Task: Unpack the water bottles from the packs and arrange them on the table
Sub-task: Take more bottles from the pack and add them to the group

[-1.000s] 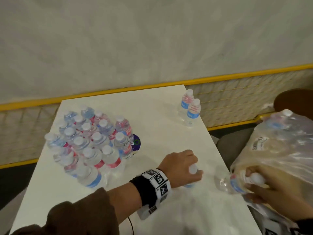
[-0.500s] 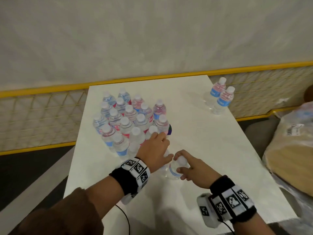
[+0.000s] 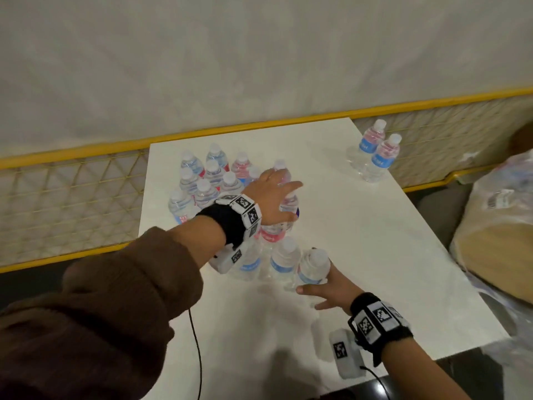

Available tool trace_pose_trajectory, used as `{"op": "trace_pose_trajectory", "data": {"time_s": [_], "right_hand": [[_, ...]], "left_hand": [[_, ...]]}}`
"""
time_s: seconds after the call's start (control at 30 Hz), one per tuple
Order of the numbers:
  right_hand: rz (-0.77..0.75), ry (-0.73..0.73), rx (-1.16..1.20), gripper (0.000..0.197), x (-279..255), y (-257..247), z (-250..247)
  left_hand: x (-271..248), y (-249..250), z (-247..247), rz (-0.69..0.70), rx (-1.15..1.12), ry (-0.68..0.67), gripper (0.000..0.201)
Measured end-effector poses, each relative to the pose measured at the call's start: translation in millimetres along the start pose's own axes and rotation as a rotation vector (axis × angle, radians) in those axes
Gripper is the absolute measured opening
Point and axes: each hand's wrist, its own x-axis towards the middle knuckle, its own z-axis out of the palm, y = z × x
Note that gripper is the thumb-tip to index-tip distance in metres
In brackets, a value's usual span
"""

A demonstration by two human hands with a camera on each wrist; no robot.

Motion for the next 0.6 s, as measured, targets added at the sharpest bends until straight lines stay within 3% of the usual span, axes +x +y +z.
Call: {"op": "trace_pose_trajectory", "data": {"time_s": [0.1,0.27,0.47,0.6], "right_hand": [[0.02,-0.002,0.072,0.099,6.1,-2.9,6.1],[0.027,0.031,0.067,0.082,11.2,-1.2,9.0],[0.038,0.053,0.062,0.077,14.6,2.2,10.2],[0.047,0.053,0.035,0.086,16.4,9.1,8.7]], "left_hand": [[22.4,5.5,-3.0,0.012,-0.002,-0.127,0.074],[28.8,15.5,-6.5,-0.02,0.009,-0.217,0.038],[21.1,12.0,-20.2,-0.045,-0.011,-0.244,0.038],[3.7,16.5,-25.7,-0.044,-0.103,-0.216,0.055]]}}
